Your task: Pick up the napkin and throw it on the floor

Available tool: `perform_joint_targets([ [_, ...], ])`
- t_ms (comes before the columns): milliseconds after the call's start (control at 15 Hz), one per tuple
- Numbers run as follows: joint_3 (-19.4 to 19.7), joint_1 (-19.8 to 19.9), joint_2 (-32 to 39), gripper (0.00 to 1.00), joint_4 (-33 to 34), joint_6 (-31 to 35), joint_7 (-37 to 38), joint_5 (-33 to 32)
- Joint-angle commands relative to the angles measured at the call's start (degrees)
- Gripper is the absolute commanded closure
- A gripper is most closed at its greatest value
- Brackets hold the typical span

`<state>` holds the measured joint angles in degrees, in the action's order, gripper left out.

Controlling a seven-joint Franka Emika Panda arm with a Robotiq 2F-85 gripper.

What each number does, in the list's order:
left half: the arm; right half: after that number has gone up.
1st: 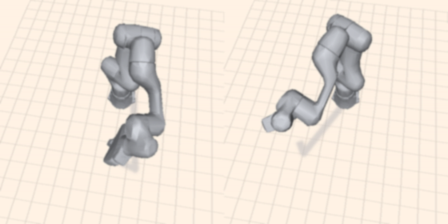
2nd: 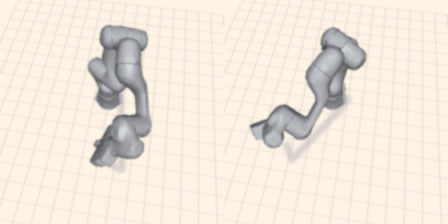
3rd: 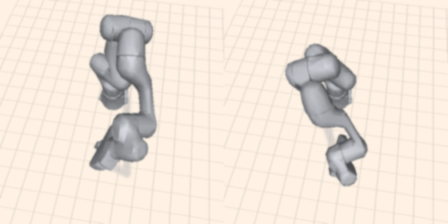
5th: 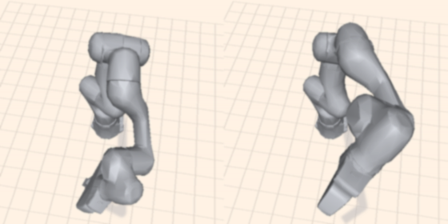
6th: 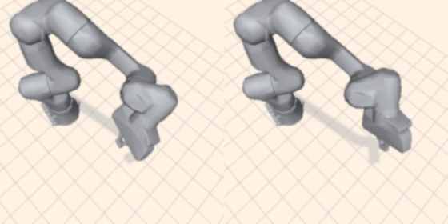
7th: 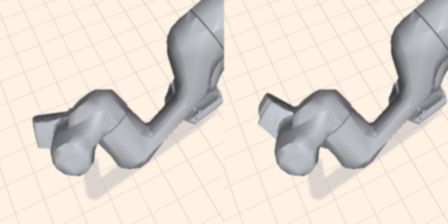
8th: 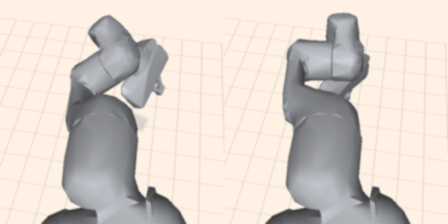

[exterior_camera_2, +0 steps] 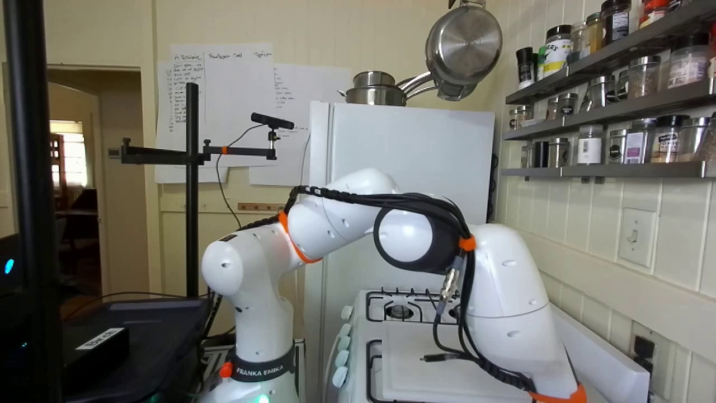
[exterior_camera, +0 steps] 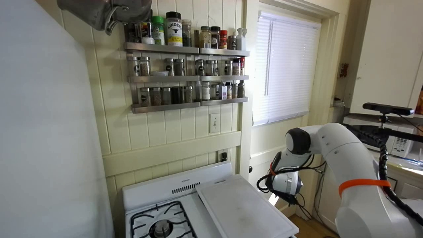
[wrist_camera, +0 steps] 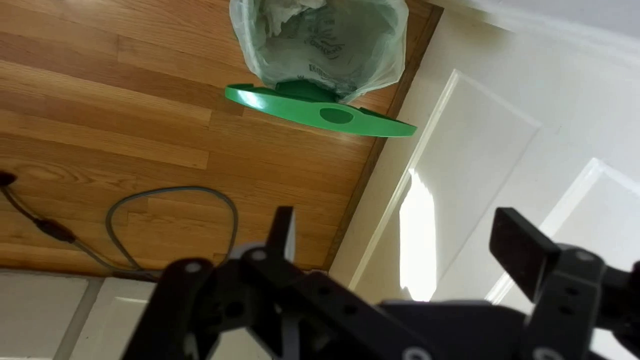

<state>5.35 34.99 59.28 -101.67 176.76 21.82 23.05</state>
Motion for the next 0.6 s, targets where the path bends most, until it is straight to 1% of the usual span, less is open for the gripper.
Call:
perform_joint_targets([
  [0,2.47,-2.34,-5.67,0.0,-4.94,-4.21,-0.57,1.02],
  [200,5.34,-4.79,-9.18,0.0,-7.87,-7.07,-0.66,0.32],
  [400,6.97,-6.24,-12.78,0.0,-10.71,-9.27,-2.23,-0.41],
  [533,7.21,-6.71,-15.41,0.0,-12.86,-9.72,-4.11,-0.89],
])
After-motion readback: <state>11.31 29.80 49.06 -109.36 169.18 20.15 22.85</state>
